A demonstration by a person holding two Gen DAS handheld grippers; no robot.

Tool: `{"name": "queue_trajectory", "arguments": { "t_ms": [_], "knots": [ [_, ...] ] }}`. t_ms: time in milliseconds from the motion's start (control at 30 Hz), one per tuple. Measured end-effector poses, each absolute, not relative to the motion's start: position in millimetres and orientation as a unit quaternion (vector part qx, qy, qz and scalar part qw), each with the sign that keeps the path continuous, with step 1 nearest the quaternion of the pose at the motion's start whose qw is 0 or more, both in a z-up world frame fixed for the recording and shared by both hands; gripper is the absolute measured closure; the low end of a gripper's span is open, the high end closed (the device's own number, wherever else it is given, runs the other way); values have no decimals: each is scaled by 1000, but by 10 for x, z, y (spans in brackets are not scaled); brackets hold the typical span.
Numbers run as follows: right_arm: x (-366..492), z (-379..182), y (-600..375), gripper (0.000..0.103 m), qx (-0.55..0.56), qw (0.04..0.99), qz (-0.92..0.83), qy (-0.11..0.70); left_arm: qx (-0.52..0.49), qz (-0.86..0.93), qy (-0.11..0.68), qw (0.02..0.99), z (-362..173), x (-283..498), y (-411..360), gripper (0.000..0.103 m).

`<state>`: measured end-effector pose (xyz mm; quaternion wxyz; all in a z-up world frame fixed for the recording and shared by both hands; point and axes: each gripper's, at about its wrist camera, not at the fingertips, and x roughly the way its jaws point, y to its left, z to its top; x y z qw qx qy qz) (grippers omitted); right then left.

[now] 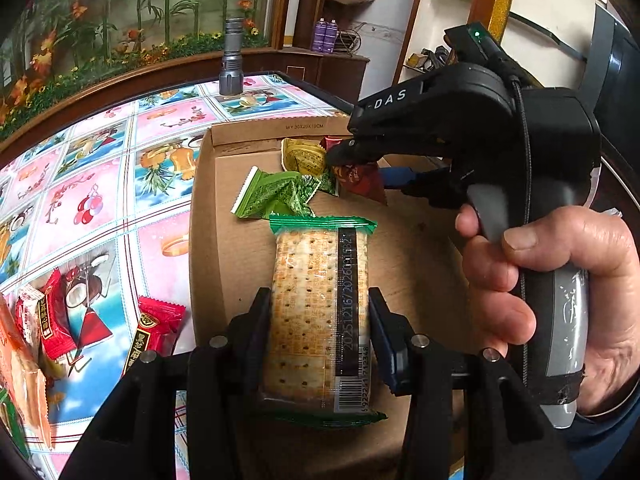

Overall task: Organize snacks
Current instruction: 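Carry the cracker pack in left tool while right tool carries the candy to tray, then lower the cracker pack into the tray while right tool releases the candy there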

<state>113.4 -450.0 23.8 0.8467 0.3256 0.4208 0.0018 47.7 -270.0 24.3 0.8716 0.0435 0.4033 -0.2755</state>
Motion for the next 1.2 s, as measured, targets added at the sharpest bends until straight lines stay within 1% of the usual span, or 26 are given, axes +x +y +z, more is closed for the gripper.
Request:
{"name": "queue_trajectory", "arguments": {
  "t_ms": [900, 967, 1033, 1200],
  "knots": [
    [1144, 228, -4442, 65, 313, 845, -8, 434, 39, -274, 403, 872, 254, 491, -2685, 58],
    [1143, 247, -4440, 63, 305, 849, -14, 432, 42, -272, 400, 874, 262, 481, -2687, 58],
    [1129, 264, -4438, 55, 300, 851, -21, 431, 45, -270, 396, 876, 266, 472, -2696, 58],
    [1100, 302, -4452, 51, 295, 857, -29, 422, 56, -265, 388, 881, 277, 434, -2713, 58]
  ]
}}
